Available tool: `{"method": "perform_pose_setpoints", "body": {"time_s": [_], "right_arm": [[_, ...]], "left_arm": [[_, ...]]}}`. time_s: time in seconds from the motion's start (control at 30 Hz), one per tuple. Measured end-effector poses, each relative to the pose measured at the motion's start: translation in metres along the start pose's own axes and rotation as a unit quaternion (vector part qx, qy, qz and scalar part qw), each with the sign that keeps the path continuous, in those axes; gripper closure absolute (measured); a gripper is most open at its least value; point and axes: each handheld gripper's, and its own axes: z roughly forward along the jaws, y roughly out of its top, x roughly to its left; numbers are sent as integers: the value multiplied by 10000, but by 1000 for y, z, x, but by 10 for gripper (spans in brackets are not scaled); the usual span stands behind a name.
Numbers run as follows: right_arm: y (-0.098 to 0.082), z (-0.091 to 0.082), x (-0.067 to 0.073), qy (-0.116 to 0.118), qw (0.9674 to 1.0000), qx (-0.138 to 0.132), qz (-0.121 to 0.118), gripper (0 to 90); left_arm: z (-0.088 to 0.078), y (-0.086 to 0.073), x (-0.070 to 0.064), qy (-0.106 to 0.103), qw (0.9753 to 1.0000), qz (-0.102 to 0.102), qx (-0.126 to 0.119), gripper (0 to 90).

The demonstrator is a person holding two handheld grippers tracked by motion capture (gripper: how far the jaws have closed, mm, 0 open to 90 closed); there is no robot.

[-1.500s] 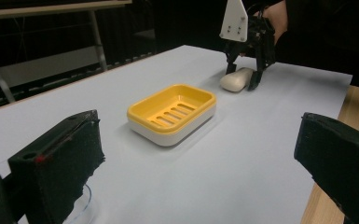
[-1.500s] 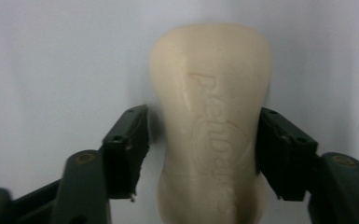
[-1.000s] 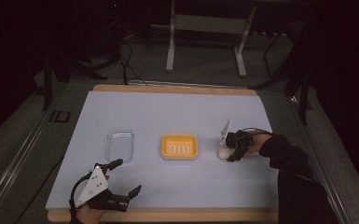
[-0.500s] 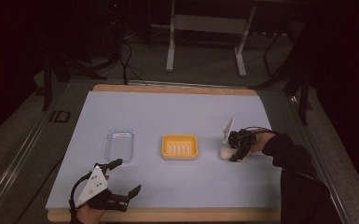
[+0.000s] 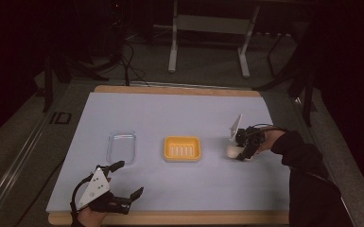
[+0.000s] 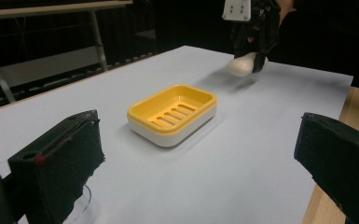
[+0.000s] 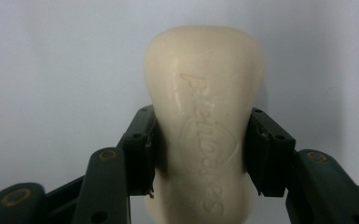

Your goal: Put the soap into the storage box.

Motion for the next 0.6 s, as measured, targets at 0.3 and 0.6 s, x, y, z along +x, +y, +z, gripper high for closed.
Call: {"method": "perform_pose_setpoints", "body": {"time_s": [0.3,0.6], "right_arm": [[7,-19,1,-18,10000,-4,-52,499],[16,-36,2,-71,9999,15,-70,499]], "left_arm": [[-1,0,0,5,10000,13,9,11],[0,0,0,-4,10000,0,4,11]]}}
